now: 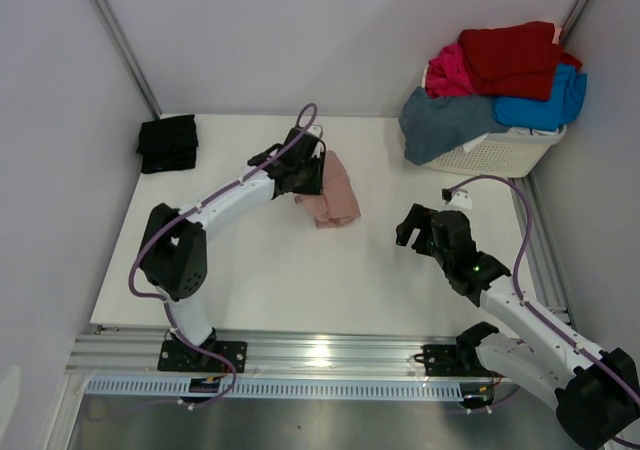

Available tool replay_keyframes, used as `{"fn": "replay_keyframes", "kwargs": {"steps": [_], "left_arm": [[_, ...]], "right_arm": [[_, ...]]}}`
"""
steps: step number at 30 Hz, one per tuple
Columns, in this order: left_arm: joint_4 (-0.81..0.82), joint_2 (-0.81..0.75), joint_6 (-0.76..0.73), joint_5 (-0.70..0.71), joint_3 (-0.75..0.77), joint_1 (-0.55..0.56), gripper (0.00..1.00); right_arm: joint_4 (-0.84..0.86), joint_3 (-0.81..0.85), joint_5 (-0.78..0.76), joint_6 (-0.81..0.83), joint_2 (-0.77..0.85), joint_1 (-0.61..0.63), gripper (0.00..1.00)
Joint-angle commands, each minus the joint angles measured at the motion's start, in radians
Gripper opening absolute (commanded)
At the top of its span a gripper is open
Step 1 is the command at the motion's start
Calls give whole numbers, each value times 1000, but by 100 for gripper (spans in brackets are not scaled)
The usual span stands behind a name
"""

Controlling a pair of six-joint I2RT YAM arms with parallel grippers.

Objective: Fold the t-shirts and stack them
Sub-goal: Put the neatly folded tshirt into the corner of the board with the left arm

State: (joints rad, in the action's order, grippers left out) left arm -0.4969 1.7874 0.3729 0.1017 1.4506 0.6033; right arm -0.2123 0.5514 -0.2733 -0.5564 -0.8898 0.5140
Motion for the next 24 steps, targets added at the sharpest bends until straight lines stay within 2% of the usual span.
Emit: {"fn": "replay_keyframes", "kwargs": {"steps": [1, 8, 13, 20, 24], "left_arm": [[9, -52, -25, 1, 51, -46, 0], [30, -52, -14, -30, 33, -73, 0], [81, -114, 0, -4, -47, -99, 0], [155, -276, 40, 61, -163, -253, 0], [173, -355, 28, 78, -165, -332, 0]], "right_arm": [[17, -2, -21, 13, 3, 0, 89], [36, 5, -20, 19, -24, 0, 89], [39, 8, -18, 23, -40, 0, 89], [50, 4, -10, 24, -52, -2, 89], [53, 8, -6, 30, -63, -2, 89]]}}
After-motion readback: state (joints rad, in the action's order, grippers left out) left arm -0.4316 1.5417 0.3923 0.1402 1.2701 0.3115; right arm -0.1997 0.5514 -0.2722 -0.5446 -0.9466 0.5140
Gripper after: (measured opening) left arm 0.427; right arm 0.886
